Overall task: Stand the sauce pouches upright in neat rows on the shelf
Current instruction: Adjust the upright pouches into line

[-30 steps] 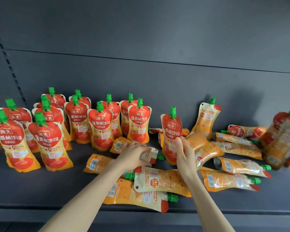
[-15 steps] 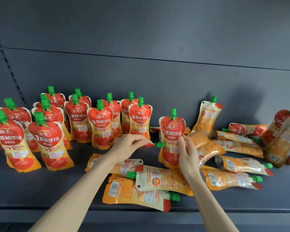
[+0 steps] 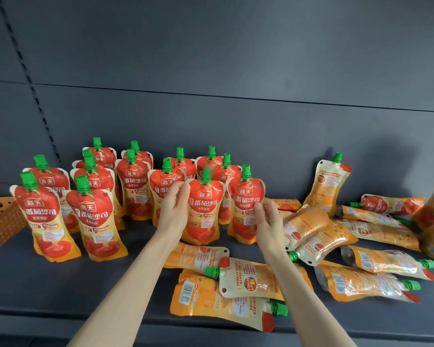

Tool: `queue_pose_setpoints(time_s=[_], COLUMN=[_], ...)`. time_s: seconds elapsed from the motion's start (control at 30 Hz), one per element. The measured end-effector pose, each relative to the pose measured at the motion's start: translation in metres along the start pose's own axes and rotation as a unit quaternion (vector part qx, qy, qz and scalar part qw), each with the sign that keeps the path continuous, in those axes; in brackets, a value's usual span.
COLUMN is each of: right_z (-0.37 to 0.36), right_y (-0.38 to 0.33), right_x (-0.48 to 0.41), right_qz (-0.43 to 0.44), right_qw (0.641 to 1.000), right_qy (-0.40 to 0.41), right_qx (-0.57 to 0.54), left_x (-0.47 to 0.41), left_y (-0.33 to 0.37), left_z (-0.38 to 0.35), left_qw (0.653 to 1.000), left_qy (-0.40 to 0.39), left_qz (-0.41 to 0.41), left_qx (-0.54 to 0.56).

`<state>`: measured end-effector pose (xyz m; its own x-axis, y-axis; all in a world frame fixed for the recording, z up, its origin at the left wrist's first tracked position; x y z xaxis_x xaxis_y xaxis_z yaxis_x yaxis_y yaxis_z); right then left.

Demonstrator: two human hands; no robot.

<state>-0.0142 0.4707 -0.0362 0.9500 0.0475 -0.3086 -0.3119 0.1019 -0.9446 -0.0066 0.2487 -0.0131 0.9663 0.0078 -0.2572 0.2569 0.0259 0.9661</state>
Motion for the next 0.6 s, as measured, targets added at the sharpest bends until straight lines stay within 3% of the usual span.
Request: queue_pose_setpoints(time_s=[0.17, 0.27, 0.6], right_z=[-0.02, -0.024, -0.018], right_y=[0.018, 0.013, 0.009], right_x=[-0.009, -0.006, -0.014], right_qz=[-0.043, -0.012, -0.009], right_qw=[0.996, 0.993, 0.986], right_qy=[-0.073, -0.111, -0.074], right_qx=[-0.025, 0.041, 0.147], left_x=[0.005, 0.01, 0.001], left_y=[-0.013, -0.026, -0.026], left_z=[0.003, -0.003, 0.004], left_qw=[0.998, 0.992, 0.985], left_qy=[-0.044, -0.091, -0.105], left_qz=[0.02, 0.041, 0.049], left_qx=[-0.047, -0.083, -0.129])
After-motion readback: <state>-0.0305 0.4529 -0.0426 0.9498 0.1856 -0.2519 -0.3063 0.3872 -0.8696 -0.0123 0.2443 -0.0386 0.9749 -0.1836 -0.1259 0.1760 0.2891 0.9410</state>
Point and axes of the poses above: each hand's wrist, its own x-axis away from the middle knuckle, its own z-axis out of the back of the hand, y = z × x, the point moved 9 cm from there along -x, towards the middle knuckle, and after that the axes turned 12 degrees about -y, right-handed, at the moved point
